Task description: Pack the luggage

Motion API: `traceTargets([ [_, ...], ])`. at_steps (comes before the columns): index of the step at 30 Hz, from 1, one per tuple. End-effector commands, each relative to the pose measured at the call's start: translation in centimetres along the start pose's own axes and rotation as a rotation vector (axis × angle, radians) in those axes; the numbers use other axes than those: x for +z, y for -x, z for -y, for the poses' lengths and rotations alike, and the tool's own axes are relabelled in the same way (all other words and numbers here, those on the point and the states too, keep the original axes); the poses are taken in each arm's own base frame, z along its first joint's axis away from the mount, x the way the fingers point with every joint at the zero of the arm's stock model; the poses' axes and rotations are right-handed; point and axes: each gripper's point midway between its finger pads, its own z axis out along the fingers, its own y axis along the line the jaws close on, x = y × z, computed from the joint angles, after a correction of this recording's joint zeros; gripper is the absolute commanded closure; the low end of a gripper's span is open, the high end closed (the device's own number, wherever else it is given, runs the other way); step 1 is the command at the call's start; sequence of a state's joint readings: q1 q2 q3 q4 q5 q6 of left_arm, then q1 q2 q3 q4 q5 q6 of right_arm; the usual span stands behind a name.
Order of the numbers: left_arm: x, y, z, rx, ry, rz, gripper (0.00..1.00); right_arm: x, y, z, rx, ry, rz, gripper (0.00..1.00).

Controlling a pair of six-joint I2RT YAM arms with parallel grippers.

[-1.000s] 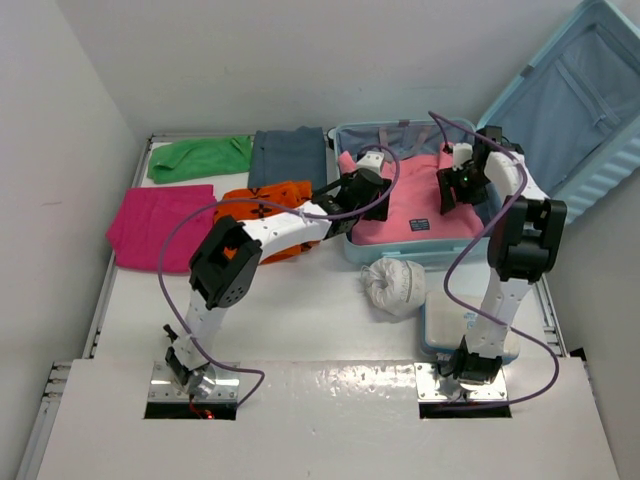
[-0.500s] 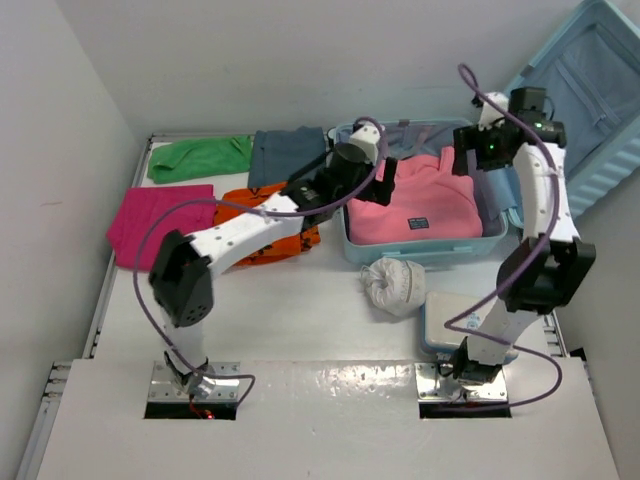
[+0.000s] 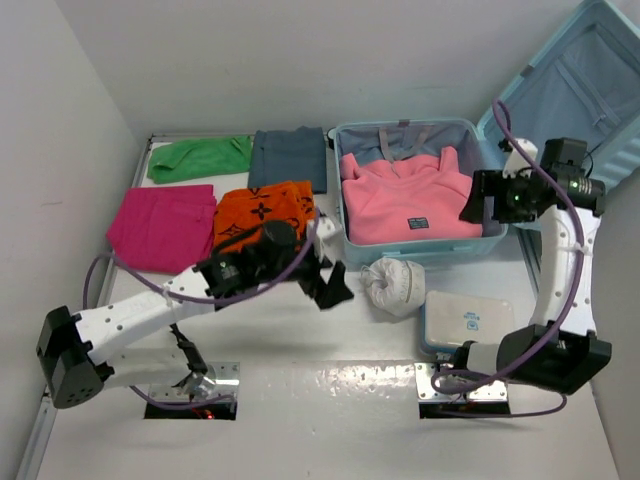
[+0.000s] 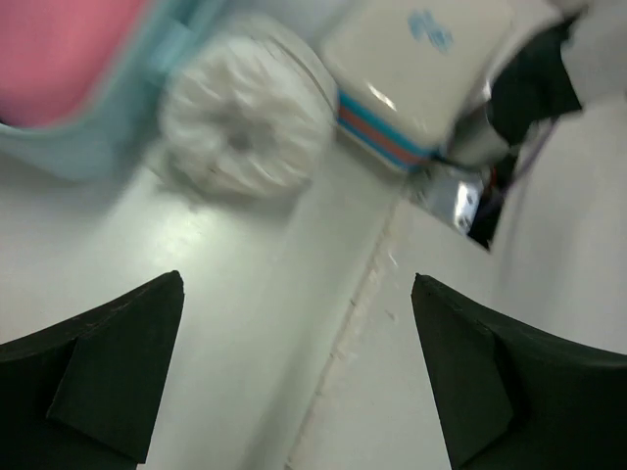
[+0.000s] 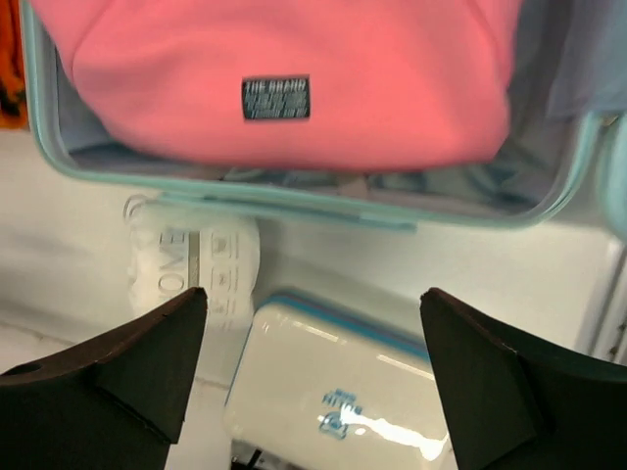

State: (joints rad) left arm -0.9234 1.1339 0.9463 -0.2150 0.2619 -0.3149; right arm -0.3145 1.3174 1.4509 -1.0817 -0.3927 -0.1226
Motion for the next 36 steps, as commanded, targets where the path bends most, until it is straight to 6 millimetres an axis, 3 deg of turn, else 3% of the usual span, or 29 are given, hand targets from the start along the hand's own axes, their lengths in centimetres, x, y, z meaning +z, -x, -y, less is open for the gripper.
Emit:
traceTargets([
  [1, 0.2, -1.9, 3.5, 0.039, -0.11, -0.017, 0.01, -0.5, -2.3, -0.8, 0.051, 0.027, -0.024, 0.12],
  [6, 2.8, -2.9, 5.1, 0.078, -0.131, 0.014, 0.09, -1.1, -3.9, -0.6, 0.089, 0.012, -0.034, 0.12],
  [8, 4.9, -4.8, 5.5, 0.069, -0.128, -0.034, 0.1, -1.5, -4.1, -0.5, 0.097, 0.007, -0.031, 0.12],
  [11, 7.3, -4.7, 5.6, 0.059, -0.132, 0.003, 0.13, -2.0, -4.6, -0.2, 0.115, 0.001, -0.034, 0.12],
  [13, 8.3, -3.6, 7.1, 0.075, -0.164, 0.051, 0.15, -2.4, -4.8, 0.0, 0.103, -0.004, -0.031, 0.12],
  [16, 10.0, -3.9, 7.8, 0.082, -0.171, 0.046, 0.15, -2.9, -5.2, 0.3, 0.115, -0.011, -0.029, 0.12],
  [21, 12.8, -3.8, 6.0, 0.083, -0.085, 0.046, 0.15, -3.2, -5.3, 0.7, 0.136, -0.013, -0.02, 0.12],
  [22, 13.4, -2.9, 6.0, 0.083, -0.075, 0.063, 0.15, -3.2, -5.3, 0.6, 0.136, -0.01, -0.019, 0.12],
  [23, 14.2, -3.4, 5.8, 0.083, -0.07, 0.046, 0.16, -3.3, -5.3, 0.6, 0.14, -0.007, -0.019, 0.12],
  [25, 15.0, -2.3, 5.9, 0.109, -0.066, 0.067, 0.16, -3.1, -5.4, 0.7, 0.146, -0.007, -0.018, 0.12],
  [28, 16.8, -2.4, 6.0, 0.118, -0.07, 0.05, 0.19, -2.7, -5.4, 0.7, 0.162, -0.005, -0.014, 0.12],
  [32, 18.7, -4.6, 5.7, 0.085, -0.073, -0.019, 0.26, -2.7, -5.1, 0.9, 0.166, -0.007, -0.01, 0.12],
  [36, 19.3, -7.1, 3.8, 0.013, -0.02, -0.085, 0.38, -2.9, -5.0, 1.0, 0.157, -0.016, -0.005, 0.12],
])
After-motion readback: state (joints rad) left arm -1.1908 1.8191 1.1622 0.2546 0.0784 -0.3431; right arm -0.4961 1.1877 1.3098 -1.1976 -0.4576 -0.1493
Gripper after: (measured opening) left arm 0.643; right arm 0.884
